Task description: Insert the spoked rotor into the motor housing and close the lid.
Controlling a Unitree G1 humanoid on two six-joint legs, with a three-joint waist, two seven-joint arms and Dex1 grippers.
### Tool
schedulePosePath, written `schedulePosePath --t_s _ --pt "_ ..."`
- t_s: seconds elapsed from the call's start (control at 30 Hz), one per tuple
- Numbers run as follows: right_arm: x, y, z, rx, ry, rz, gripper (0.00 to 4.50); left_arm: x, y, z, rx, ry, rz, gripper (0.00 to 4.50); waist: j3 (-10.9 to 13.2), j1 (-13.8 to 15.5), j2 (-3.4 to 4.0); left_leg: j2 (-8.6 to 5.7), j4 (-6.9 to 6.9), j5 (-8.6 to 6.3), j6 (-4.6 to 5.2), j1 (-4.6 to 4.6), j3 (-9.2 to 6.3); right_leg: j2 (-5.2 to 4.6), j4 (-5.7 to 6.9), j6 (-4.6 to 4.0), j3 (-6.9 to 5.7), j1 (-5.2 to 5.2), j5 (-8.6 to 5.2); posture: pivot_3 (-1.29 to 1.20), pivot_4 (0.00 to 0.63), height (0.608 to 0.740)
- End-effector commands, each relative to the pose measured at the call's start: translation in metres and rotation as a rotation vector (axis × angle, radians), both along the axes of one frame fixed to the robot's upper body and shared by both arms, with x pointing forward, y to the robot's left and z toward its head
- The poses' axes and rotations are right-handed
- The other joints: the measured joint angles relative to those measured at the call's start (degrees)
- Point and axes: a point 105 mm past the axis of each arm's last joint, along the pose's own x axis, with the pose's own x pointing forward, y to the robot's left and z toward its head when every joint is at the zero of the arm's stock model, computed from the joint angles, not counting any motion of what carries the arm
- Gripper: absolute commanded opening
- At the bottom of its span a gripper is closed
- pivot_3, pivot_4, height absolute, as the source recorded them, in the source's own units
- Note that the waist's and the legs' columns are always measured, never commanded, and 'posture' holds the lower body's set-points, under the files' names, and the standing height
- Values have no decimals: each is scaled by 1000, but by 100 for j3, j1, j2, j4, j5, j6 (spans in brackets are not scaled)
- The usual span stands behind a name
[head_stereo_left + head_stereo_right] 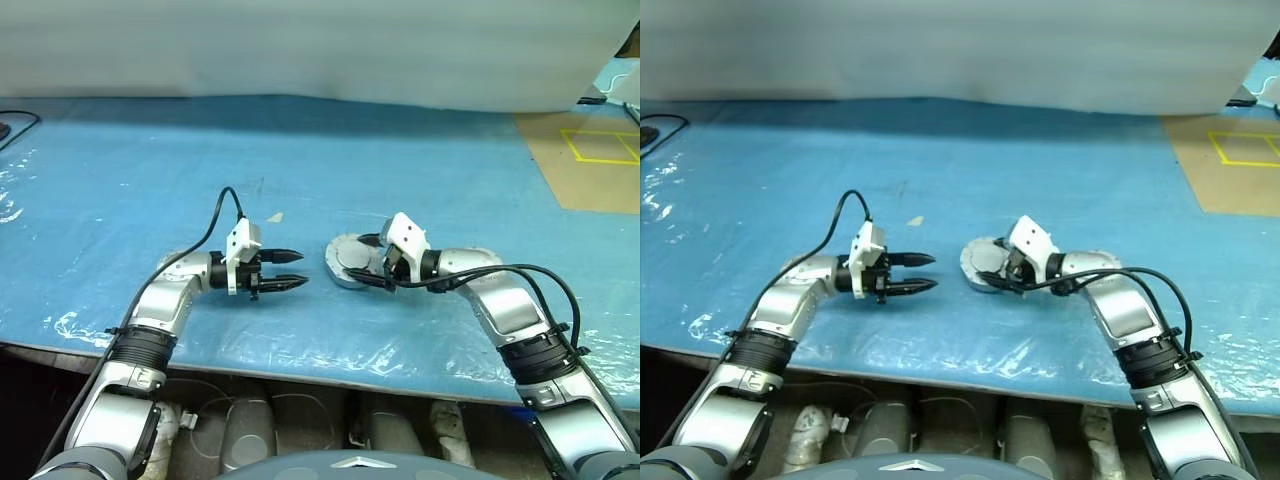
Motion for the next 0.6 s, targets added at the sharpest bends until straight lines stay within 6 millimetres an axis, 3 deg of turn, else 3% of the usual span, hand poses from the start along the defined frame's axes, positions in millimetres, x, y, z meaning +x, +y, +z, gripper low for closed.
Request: schedulePosePath --t_s 0.03,0.07,0.17,0.4,0.6 --pt "-1 -2 -18 -48 21 -15 3906 0 0 10 -19 -39 -4 2591 0 -1 0 0 0 0 0 3 0 0 0 1 0 3 0 0 150 740" --pt "-1 -3 -19 -50 16 -17 3906 0 -1 10 -21 -38 -3 2591 0 0 0 0 1 0 0 6 0 0 0 1 0 5 -1 0 150 740" --pt "-4 -5 -21 -81 -3 11 3024 -1 -1 10 -23 -36 -3 2591 0 2 0 0 2 0 0 8 0 0 0 4 0 8 -2 0 150 740" --pt "-2 -15 -32 -140 22 -8 2978 -2 -3 8 -25 -34 -2 2591 -1 8 -1 -1 2 0 0 9 0 -1 0 2 0 11 -1 0 150 740" --pt "-4 -22 -31 -9 166 -49 2978 -2 -5 8 -28 -34 -4 2591 -1 21 -1 -4 4 0 1 19 -1 -2 0 25 0 24 -14 0 150 740"
